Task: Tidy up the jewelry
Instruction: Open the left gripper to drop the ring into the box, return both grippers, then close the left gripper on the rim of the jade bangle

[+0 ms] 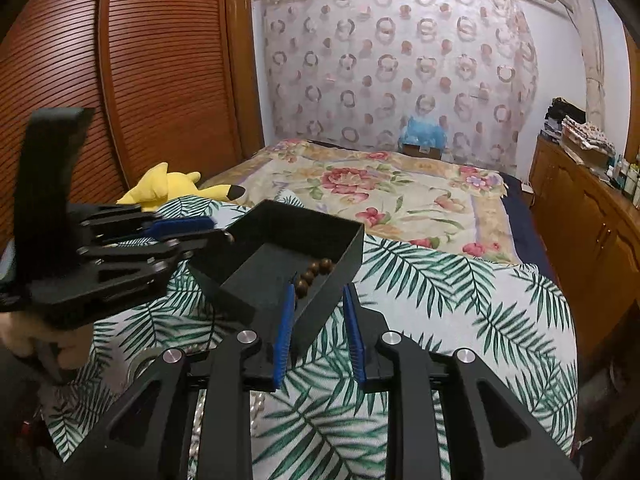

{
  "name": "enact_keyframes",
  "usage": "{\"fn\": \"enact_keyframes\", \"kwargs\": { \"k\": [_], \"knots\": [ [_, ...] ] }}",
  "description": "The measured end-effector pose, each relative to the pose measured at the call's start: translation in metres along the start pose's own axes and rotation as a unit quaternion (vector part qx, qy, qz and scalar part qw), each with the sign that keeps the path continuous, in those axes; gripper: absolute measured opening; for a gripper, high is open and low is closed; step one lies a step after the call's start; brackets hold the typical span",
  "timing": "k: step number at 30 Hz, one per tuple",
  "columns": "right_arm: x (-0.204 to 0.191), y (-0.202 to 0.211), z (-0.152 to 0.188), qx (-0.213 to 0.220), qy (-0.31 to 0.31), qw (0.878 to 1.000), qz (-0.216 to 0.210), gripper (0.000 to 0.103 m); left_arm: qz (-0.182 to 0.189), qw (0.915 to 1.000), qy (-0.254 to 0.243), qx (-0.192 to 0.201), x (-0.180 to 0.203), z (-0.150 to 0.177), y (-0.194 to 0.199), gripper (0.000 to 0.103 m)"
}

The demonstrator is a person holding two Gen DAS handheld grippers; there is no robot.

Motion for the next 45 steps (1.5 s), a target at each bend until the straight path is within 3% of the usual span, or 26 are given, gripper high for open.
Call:
{"fn": "enact_keyframes", "kwargs": {
  "k": [2,9,18,22,29,35,36,38,45],
  "knots": [
    [-0.004,0.004,0.006,0.003,0.002,1.0,0.001,0.027,-0.001,1.0,-0.005,0.003,0.003,0.0,0.001,0.043],
    [-0.021,0.019,0.029,0.01,0.003,1.0,-0.007,0.027,0.011,0.9999,0.004,-0.007,-0.003,0.014,0.016,0.045],
    [-0.052,0.027,0.058,0.007,0.013,1.0,0.004,0.027,0.024,0.9994,0.017,-0.017,-0.023,0.049,0.046,0.056],
    [-0.059,0.024,0.068,0.001,0.01,1.0,0.003,0.034,0.03,0.9989,0.023,-0.028,-0.027,0.066,0.053,0.056],
    [-0.064,0.016,0.082,-0.018,0.007,1.0,0.001,0.034,0.055,0.996,0.046,-0.054,-0.028,0.101,0.057,0.056],
    [-0.068,0.013,0.086,-0.021,0.011,1.0,0.001,0.034,0.064,0.9954,0.042,-0.056,-0.021,0.108,0.061,0.056],
    [-0.068,0.012,0.086,-0.022,0.011,1.0,0.001,0.034,0.066,0.9953,0.041,-0.057,-0.019,0.107,0.06,0.055],
    [-0.068,0.012,0.087,-0.024,0.01,1.0,0.003,0.034,0.071,0.9947,0.041,-0.061,-0.017,0.107,0.057,0.044],
    [-0.063,0.007,0.088,-0.036,-0.001,0.999,0.011,0.034,0.082,0.9913,0.055,-0.087,-0.016,0.105,0.034,0.036]
  ]
}}
Point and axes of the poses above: each gripper's, at about its wrist camera, not at the fingertips, and y roughly against the way its jaws point, x to its right, z to its underside, the point moved 4 cm from there along -y, roughly the way its jaws point, and after that the axes turned 11 degrees about -z, right-handed, at the moved point
